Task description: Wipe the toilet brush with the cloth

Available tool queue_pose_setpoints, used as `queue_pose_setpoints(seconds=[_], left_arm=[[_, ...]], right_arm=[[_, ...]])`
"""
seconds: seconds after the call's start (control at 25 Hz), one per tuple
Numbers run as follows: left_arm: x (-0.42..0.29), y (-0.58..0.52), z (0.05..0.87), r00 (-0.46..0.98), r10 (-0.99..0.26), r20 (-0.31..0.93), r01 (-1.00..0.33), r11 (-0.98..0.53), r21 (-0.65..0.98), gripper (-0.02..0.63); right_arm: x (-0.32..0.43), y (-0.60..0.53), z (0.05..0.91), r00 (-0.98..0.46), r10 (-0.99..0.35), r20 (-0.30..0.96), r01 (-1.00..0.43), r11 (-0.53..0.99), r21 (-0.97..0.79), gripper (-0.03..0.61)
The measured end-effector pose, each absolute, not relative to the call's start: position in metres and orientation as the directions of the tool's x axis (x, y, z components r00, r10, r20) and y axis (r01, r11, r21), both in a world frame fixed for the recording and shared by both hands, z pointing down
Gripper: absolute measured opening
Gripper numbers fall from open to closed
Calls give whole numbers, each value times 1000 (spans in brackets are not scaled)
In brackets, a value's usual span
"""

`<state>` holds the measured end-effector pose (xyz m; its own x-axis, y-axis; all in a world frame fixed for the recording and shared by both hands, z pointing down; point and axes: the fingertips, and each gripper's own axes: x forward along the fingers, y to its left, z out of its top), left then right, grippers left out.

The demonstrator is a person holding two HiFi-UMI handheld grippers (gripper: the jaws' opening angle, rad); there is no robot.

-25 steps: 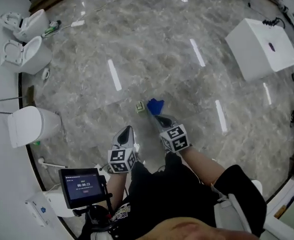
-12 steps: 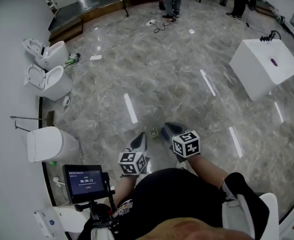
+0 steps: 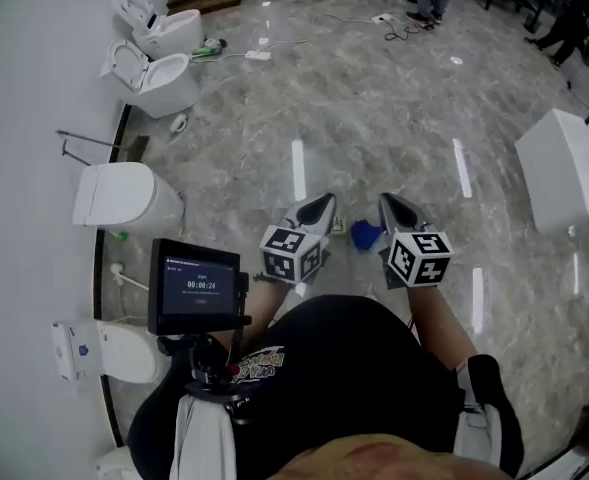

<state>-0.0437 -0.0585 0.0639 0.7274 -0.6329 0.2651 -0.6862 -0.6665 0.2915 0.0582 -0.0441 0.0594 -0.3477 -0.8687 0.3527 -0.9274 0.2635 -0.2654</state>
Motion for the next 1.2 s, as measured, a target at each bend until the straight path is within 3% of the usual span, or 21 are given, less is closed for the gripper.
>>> queue_pose_setpoints(seconds=[0.32, 1.2], left_arm=[[-27, -45, 56, 764, -598, 241, -645, -712, 278, 9], [-32, -51, 59, 728, -645, 232, -685, -676, 270, 11]], right_arm=[[43, -42, 38, -322, -908, 269, -921, 235, -311, 5], [34, -48, 56, -391, -876, 280, -896, 293, -334, 3]])
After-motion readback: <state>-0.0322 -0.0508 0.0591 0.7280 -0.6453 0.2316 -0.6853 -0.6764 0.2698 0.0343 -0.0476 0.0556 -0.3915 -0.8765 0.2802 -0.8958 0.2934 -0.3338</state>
